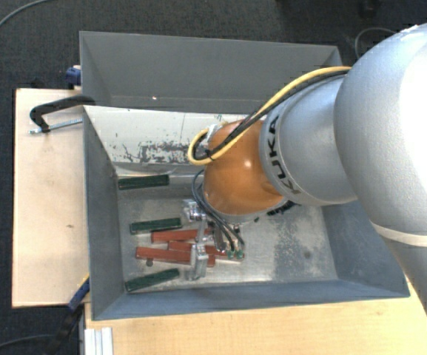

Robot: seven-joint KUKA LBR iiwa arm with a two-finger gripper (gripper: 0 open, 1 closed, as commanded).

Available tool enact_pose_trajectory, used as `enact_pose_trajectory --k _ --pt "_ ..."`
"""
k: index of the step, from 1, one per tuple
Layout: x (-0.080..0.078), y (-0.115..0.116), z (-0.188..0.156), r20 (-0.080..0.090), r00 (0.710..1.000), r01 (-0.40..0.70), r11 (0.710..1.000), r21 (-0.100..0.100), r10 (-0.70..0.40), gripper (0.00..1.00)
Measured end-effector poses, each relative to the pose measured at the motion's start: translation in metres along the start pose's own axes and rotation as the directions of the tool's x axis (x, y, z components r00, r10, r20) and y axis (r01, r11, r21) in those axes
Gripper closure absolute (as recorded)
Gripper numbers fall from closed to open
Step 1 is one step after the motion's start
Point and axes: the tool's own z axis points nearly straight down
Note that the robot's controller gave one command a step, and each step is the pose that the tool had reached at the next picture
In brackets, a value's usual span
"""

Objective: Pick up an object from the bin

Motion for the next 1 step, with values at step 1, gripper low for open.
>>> enact_pose_trajectory --k 1 --pt "-0.0019 -0.0002 -0.0029 0.004 1.0 -0.001 1.0 0.0 0.001 1.0"
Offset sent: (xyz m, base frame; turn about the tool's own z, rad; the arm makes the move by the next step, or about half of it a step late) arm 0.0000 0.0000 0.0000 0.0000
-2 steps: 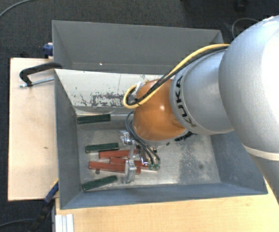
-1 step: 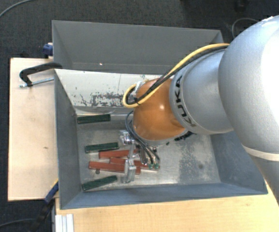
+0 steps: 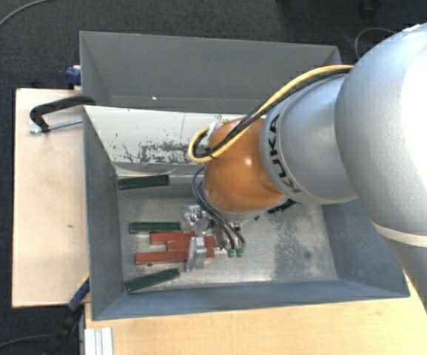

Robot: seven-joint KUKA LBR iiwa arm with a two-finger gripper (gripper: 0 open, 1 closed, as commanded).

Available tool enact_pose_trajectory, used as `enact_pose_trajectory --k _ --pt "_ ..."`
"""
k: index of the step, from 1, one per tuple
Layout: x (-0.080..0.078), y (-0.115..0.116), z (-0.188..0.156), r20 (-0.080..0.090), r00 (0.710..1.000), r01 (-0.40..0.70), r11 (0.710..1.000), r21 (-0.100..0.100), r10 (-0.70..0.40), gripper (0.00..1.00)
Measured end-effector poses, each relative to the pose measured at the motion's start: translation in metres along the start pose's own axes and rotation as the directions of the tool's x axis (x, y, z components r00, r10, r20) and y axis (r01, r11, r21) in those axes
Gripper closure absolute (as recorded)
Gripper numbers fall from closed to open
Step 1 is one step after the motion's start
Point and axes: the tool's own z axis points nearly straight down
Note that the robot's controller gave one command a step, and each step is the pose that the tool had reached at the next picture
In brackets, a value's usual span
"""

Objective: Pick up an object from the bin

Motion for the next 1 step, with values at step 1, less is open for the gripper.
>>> enact_pose_trajectory --k 1 --pt "-0.0029 0.0011 -0.0521 0.002 1.0 -0.001 1.0 -0.001 0.001 1.0"
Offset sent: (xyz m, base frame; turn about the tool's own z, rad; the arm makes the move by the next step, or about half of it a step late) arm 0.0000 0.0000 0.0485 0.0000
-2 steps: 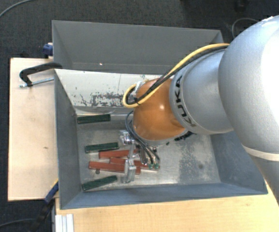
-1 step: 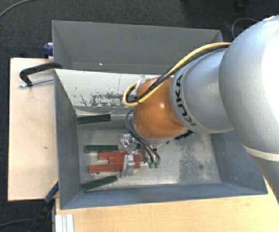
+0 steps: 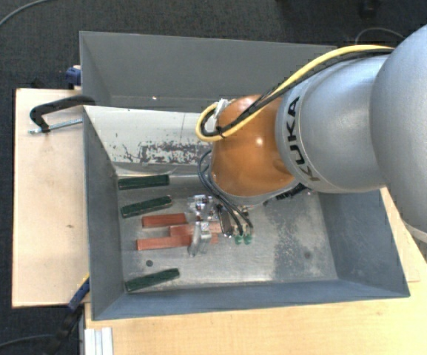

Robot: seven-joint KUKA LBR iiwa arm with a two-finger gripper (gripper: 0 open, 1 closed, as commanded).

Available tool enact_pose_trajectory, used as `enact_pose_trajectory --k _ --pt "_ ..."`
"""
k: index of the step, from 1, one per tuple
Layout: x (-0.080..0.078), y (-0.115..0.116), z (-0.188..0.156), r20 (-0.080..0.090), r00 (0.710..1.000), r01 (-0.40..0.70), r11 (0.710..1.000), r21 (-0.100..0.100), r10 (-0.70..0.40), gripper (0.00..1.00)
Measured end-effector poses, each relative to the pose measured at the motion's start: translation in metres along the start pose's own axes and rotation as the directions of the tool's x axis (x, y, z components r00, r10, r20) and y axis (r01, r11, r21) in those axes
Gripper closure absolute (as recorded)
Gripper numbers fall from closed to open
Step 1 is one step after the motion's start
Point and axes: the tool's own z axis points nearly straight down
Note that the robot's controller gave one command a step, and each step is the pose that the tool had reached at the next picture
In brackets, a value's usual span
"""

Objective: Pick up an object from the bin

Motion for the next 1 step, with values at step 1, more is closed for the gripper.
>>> enact_pose_trajectory --k 1 --pt "-0.0033 0.0012 -0.0666 0.003 1.0 0.0 1.0 0.0 0.0 1.0"
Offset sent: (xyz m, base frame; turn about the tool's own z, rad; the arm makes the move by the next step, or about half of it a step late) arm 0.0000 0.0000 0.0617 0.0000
